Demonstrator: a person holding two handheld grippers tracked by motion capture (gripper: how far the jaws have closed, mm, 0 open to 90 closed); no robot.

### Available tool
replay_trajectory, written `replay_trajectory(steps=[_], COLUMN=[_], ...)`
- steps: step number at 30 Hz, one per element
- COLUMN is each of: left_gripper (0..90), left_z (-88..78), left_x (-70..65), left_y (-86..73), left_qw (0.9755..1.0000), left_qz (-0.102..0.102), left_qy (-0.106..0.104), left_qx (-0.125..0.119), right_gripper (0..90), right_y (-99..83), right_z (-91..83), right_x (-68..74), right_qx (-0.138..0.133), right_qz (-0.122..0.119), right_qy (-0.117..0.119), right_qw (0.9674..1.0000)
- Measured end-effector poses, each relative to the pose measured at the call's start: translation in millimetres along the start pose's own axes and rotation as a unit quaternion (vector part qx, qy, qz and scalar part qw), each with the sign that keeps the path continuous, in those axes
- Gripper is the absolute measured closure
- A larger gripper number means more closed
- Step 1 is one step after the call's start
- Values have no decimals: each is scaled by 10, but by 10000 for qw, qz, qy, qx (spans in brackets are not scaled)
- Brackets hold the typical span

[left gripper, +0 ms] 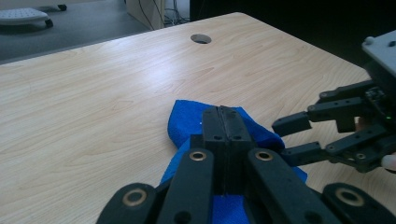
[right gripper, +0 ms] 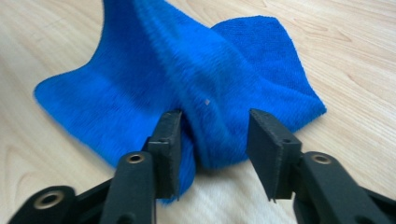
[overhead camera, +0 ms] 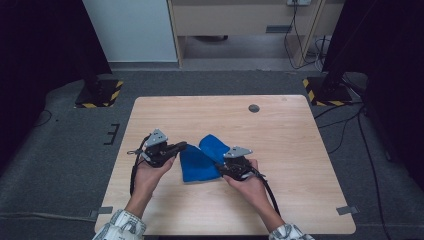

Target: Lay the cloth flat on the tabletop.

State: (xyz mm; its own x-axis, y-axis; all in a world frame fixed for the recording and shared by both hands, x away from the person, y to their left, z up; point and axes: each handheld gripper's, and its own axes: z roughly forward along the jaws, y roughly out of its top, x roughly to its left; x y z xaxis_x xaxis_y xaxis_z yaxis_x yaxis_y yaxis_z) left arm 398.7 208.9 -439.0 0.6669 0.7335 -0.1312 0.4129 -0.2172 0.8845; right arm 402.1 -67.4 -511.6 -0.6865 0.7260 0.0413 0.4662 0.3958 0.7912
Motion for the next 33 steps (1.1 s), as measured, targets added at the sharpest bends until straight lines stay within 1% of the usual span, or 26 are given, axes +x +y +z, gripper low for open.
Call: replay_trajectory(steps=[2,4,6,8,9,10,11,13,15,17,18,19,20,22,23,26,28,30,31,33], left_gripper=[900,900,900,900,900,900,900,900,900,900,900,900,900,900,900,900,900,900,900,900], left_z=[-12,-29,-47,-61,-62,-60,-57,-53,-51,-49,-50,-53,-57,-59,-52,-30,1,50,79,143], left_x=[3,19,42,55,56,57,60,68,67,66,68,79,87,102,106,105,102,94,83,41], left_y=[-2,-5,-8,-15,-19,-24,-29,-47,-51,-56,-60,-65,-70,-83,-97,-114,-125,-133,-136,-141], left_qw=[10000,10000,9999,9999,9999,9999,9999,9998,9999,9999,9999,9999,9998,9998,9998,9998,9997,9996,9996,9995], left_qz=[-11,-27,-83,-130,-125,-124,-128,-170,-162,-149,-150,-155,-175,-184,-175,-159,-177,-186,-178,-150], left_qy=[-1,26,35,16,17,23,20,15,15,20,46,69,79,84,92,115,118,108,98,65], left_qx=[-16,-30,-60,-77,-67,-61,-56,-56,-51,-29,-21,-19,-15,11,47,100,129,191,214,272], right_gripper=[525,543,551,550,562,562,638,740,757,833,833,854,868,881,885,888,890,890,890,890], right_y=[22,28,-5,-16,-36,-36,-32,-15,-5,15,15,18,20,26,34,40,29,21,-17,-34], right_z=[45,85,140,148,169,169,181,187,190,208,208,209,206,181,133,78,-34,-59,-145,-173], right_x=[16,18,-24,-40,-82,-82,-110,-122,-127,-120,-120,-114,-115,-111,-115,-126,-154,-166,-181,-182], right_qx=[3,5,96,103,115,115,51,-31,-83,-73,-73,-81,-97,-149,-197,-227,-268,-271,-268,-255], right_qz=[-41,-36,71,103,186,186,268,311,296,284,284,289,356,360,413,408,382,373,430,416], right_qy=[-57,-80,-185,-201,-214,-214,-125,-44,-57,-38,-38,-24,46,46,91,111,57,30,-24,-47], right_qw=[10000,10000,9998,9997,9995,9995,9995,9995,9995,9996,9996,9995,9993,9992,9989,9988,9989,9989,9987,9988])
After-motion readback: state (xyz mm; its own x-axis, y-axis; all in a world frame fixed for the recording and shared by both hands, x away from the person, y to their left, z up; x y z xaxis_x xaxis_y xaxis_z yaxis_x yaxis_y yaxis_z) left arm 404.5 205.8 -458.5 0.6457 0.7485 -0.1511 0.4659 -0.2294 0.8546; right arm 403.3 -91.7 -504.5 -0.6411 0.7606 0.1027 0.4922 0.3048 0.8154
